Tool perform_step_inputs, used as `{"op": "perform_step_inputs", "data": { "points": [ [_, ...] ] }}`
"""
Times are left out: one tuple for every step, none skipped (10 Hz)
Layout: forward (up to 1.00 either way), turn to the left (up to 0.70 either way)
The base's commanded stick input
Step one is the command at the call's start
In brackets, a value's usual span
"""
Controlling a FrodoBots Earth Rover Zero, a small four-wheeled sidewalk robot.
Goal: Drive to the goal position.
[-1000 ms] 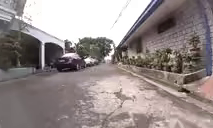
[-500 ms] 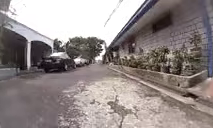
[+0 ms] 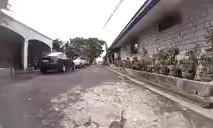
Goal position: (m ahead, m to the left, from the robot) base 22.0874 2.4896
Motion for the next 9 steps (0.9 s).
{"op": "perform_step_inputs", "data": {
  "points": [
    [1.00, 0.00],
    [1.00, 0.00],
    [1.00, 0.00],
    [1.00, 0.00],
    [1.00, 0.00],
    [1.00, 0.00],
    [1.00, 0.00],
    [1.00, 0.00],
    [1.00, 0.00]
  ]
}}
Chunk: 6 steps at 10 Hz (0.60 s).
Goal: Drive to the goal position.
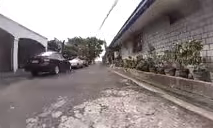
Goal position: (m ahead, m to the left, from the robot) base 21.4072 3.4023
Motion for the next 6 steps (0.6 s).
{"op": "perform_step_inputs", "data": {
  "points": [
    [1.00, 0.00],
    [1.00, 0.00],
    [1.00, 0.00],
    [1.00, 0.00],
    [1.00, 0.00],
    [1.00, 0.00]
  ]
}}
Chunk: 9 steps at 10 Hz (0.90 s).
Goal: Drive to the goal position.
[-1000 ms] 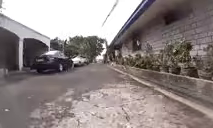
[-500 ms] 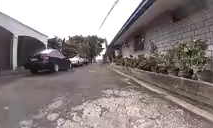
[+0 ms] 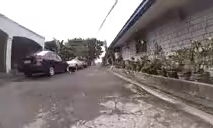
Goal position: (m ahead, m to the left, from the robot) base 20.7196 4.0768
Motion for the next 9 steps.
{"op": "perform_step_inputs", "data": {
  "points": [
    [1.00, 0.00],
    [1.00, 0.00],
    [1.00, 0.00],
    [1.00, 0.00],
    [1.00, 0.00],
    [1.00, 0.00],
    [1.00, 0.00],
    [1.00, 0.00],
    [1.00, 0.00]
  ]
}}
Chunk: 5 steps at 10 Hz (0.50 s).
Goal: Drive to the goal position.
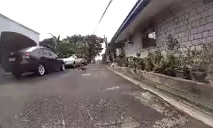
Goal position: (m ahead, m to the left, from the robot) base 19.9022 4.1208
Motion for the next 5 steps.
{"op": "perform_step_inputs", "data": {
  "points": [
    [1.00, 0.00],
    [1.00, 0.00],
    [1.00, 0.00],
    [1.00, 0.00],
    [1.00, 0.00]
  ]
}}
